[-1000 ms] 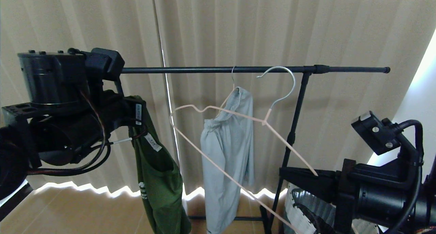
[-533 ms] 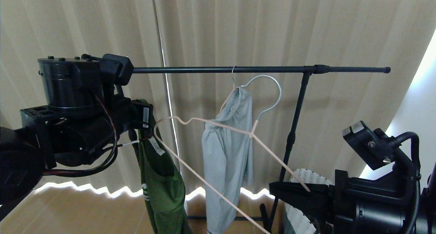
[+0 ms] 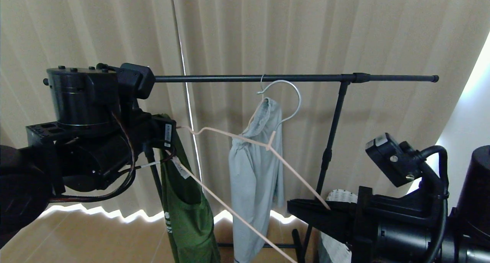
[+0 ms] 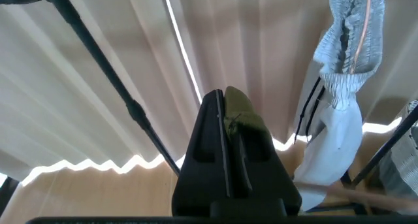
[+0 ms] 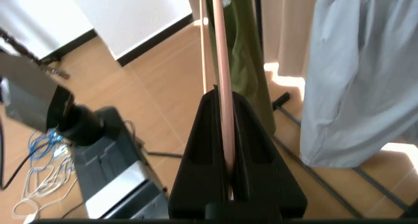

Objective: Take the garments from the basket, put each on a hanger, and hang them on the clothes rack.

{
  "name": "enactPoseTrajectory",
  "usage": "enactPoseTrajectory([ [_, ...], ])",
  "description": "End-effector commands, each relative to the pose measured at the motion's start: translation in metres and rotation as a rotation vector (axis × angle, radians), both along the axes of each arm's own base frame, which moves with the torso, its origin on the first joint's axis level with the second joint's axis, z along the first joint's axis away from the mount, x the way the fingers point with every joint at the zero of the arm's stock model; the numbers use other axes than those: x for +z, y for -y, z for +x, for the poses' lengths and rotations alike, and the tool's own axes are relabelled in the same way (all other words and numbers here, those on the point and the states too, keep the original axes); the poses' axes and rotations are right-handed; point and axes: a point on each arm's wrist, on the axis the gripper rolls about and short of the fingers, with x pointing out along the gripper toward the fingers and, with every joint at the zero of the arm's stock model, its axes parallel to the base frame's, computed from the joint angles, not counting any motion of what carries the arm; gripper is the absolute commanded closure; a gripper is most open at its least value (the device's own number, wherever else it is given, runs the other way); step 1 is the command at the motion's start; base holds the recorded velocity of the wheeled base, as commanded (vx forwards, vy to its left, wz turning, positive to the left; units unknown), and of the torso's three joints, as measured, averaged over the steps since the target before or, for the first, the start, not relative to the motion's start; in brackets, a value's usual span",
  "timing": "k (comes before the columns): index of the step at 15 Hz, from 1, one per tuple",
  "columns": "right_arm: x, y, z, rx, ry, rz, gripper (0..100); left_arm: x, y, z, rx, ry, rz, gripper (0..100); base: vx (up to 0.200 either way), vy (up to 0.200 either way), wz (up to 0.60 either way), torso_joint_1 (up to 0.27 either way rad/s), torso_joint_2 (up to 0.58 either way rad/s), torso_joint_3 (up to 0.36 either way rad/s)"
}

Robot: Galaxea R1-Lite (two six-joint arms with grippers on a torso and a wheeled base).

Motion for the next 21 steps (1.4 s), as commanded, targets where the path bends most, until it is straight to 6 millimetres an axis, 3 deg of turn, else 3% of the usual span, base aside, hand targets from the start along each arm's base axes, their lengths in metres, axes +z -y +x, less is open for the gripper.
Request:
enactPoseTrajectory([
  [1,-0.011,-0.012,0.011,-0.009,-0.018,-0.023,100,0.002,-0.002,-0.002,0.026,0.010,0.002,100,0.000,0.000,0.00,0.000,0.00,0.000],
  [6,-0.012,-0.029,0.028,-0.071,-0.020,-0.025,100,0.002,-0.006,-0.005,0.109,0.019,0.020,100,0.000,0.000,0.00,0.000,0.00,0.000],
  [11,-0.016,-0.049,0.046,-0.104,-0.044,-0.017,100,0.006,-0.005,-0.023,0.080,0.034,0.004,100,0.000,0.000,0.00,0.000,0.00,0.000],
  [16,-0.020,-0.064,0.060,-0.133,-0.046,-0.021,100,0.017,0.017,-0.051,-0.052,0.068,-0.055,100,0.000,0.000,0.00,0.000,0.00,0.000],
  [21,-0.022,-0.067,0.062,-0.134,-0.041,-0.015,100,0.018,0.027,-0.059,-0.228,0.044,-0.130,100,0.000,0.000,0.00,0.000,0.00,0.000],
])
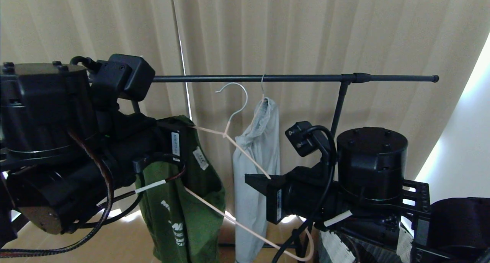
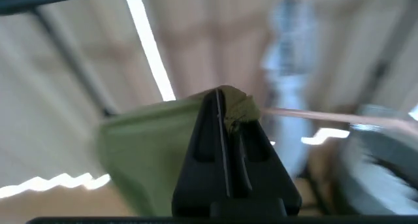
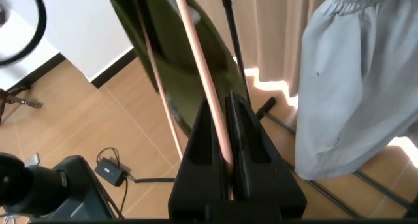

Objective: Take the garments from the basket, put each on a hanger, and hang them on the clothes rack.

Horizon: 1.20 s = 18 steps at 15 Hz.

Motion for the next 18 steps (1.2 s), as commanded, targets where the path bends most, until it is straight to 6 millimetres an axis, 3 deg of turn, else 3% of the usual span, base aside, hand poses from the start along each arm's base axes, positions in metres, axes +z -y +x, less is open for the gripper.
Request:
enactPoseTrajectory([
  [1,-0.001,-0.002,0.002,-0.001,-0.001,0.001,100,0.003,0.001,-0.004,-0.096,-0.001,-0.022,100,0.000,0.000,0.00,0.000,0.00,0.000],
  [5,0.002,0.001,0.007,-0.019,0.006,0.009,100,0.002,0.005,-0.005,-0.260,-0.018,-0.036,100,0.000,0.000,0.00,0.000,0.00,0.000],
  [10,0.009,0.006,0.014,-0.046,0.024,0.027,100,-0.017,0.001,-0.012,-0.335,-0.078,-0.005,100,0.000,0.000,0.00,0.000,0.00,0.000],
  [16,0.023,0.011,0.008,-0.044,0.072,0.069,100,-0.020,0.003,-0.028,-0.386,-0.082,0.001,100,0.000,0.000,0.00,0.000,0.00,0.000],
  [17,0.025,0.012,0.007,-0.043,0.077,0.071,100,-0.020,0.002,-0.031,-0.397,-0.078,0.002,0,0.000,0.000,0.00,0.000,0.00,0.000],
  [18,0.026,0.013,0.007,-0.043,0.081,0.074,100,-0.018,0.002,-0.033,-0.403,-0.071,0.003,0,0.000,0.000,0.00,0.000,0.00,0.000],
])
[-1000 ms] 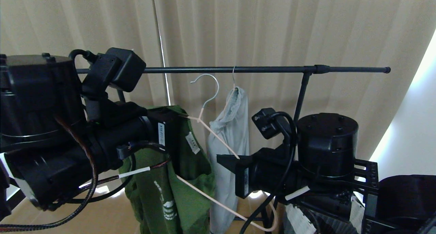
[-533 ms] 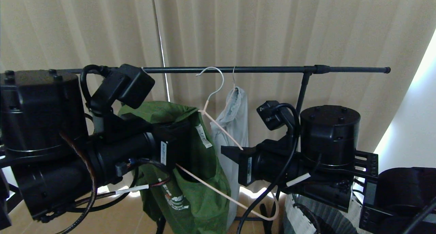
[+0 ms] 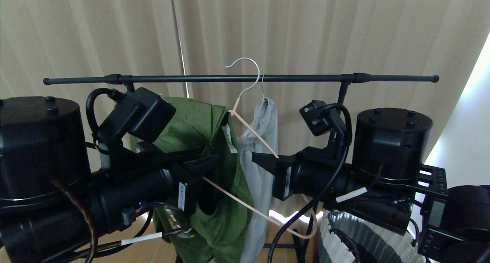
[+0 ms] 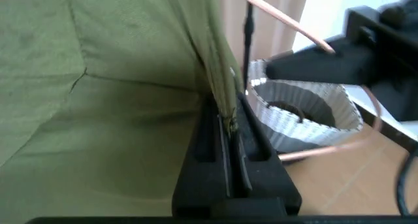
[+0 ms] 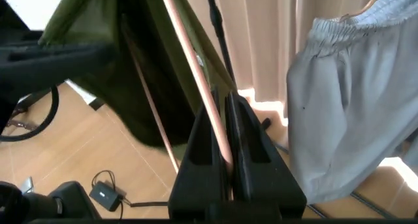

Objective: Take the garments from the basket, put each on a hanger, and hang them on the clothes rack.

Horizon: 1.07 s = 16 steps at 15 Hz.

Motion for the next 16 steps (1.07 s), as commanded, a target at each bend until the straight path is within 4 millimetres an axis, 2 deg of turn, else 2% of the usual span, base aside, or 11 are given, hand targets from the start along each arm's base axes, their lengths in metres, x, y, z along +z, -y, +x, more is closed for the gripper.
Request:
enactPoseTrajectory([
  [1,0.009,0.004,-0.004,0.002,0.020,0.021,100,0.003,-0.004,-0.007,-0.014,0.025,0.004,0,0.000,0.000,0.00,0.000,0.00,0.000],
  [7,0.024,0.018,-0.016,0.023,0.114,-0.002,100,0.014,-0.024,-0.026,-0.013,0.095,-0.013,0,0.000,0.000,0.00,0.000,0.00,0.000],
  [9,0.025,0.036,-0.020,0.005,0.170,-0.058,100,0.019,-0.035,-0.033,0.002,0.133,-0.026,0,0.000,0.000,0.00,0.000,0.00,0.000],
  [10,0.025,0.038,-0.021,0.002,0.179,-0.065,100,0.019,-0.037,-0.033,0.005,0.140,-0.022,0,0.000,0.000,0.00,0.000,0.00,0.000],
  [13,0.027,0.064,-0.023,-0.053,0.234,-0.120,100,0.013,-0.050,-0.030,0.057,0.181,0.060,0,0.000,0.000,0.00,0.000,0.00,0.000],
  [16,0.022,0.086,-0.024,-0.101,0.264,-0.182,100,0.012,-0.054,-0.029,0.070,0.214,0.112,0,0.000,0.000,0.00,0.000,0.00,0.000],
])
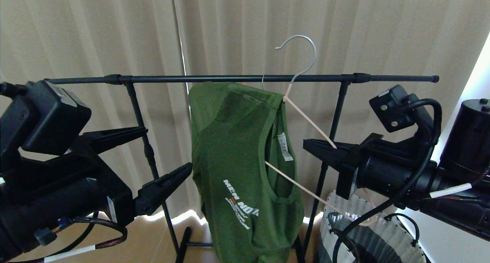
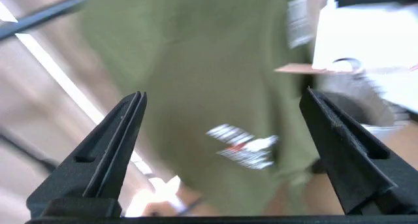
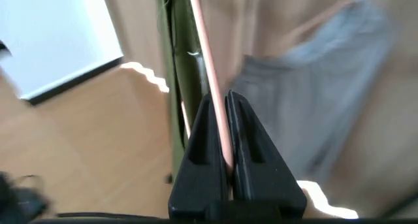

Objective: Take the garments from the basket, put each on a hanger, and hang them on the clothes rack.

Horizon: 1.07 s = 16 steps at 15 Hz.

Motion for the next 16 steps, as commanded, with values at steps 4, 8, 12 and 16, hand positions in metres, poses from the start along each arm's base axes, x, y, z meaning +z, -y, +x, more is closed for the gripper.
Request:
enactPoseTrajectory([
  [4,-0.007,0.026,-0.011,-0.045,0.013,-0.039,100,0.002,-0.003,-0.005,-0.093,0.066,0.063,0,0.000,0.000,0.00,0.000,0.00,0.000],
  [8,-0.018,0.031,-0.022,0.077,-0.024,-0.044,100,0.004,-0.004,0.000,-0.127,0.132,0.152,0,0.000,0.000,0.00,0.000,0.00,0.000],
  [12,-0.029,0.022,-0.013,0.132,-0.068,-0.070,100,0.000,0.008,0.019,-0.227,0.186,0.278,0,0.000,0.000,0.00,0.000,0.00,0.000],
  [16,-0.034,0.014,-0.007,0.183,-0.062,-0.112,100,-0.003,0.022,0.038,-0.251,0.170,0.309,0,0.000,0.000,0.00,0.000,0.00,0.000],
])
